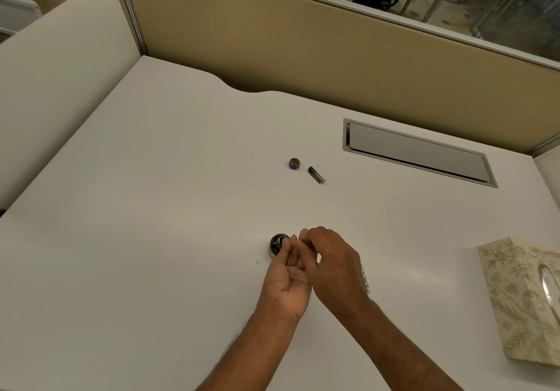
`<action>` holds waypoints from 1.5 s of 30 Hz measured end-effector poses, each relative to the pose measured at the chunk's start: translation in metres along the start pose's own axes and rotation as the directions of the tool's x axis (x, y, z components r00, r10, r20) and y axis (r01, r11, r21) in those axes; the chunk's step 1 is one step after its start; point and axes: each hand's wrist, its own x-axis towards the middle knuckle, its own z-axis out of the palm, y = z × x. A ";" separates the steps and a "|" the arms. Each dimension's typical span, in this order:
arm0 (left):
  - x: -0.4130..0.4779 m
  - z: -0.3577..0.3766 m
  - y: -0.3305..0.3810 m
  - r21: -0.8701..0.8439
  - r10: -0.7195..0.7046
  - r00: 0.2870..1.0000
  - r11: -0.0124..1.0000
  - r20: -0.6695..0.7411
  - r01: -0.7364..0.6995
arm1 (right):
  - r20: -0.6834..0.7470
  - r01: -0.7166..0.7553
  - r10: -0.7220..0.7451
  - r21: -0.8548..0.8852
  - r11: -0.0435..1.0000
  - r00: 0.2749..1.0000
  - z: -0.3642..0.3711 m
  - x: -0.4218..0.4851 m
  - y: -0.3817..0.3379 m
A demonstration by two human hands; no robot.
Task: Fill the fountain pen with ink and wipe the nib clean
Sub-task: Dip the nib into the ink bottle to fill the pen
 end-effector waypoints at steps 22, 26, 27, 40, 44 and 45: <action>-0.003 0.003 0.000 0.026 0.002 1.000 1.000 -0.015 -0.002 | 0.023 -0.009 0.009 -0.001 1.000 1.000 -0.003 -0.002 -0.001; -0.001 0.002 0.000 0.034 0.013 1.000 0.999 -0.028 -0.012 | 0.045 0.039 -0.040 0.012 0.999 0.998 -0.005 -0.004 0.000; -0.001 0.002 -0.001 0.037 0.016 0.999 0.999 -0.030 -0.015 | 0.030 0.045 -0.046 0.008 0.999 0.999 -0.005 -0.004 0.000; -0.010 0.007 -0.002 0.037 0.026 0.999 0.999 -0.020 -0.025 | 0.014 -0.031 0.032 -0.019 0.999 0.999 0.001 0.000 -0.001; -0.011 0.010 -0.001 -0.005 0.009 1.000 1.000 -0.026 -0.010 | 0.032 -0.022 0.021 0.016 1.000 0.999 -0.003 -0.001 -0.005; -0.011 0.009 -0.001 0.000 0.017 0.999 1.000 -0.035 -0.017 | 0.032 -0.004 0.004 0.012 1.000 0.999 -0.003 -0.001 -0.004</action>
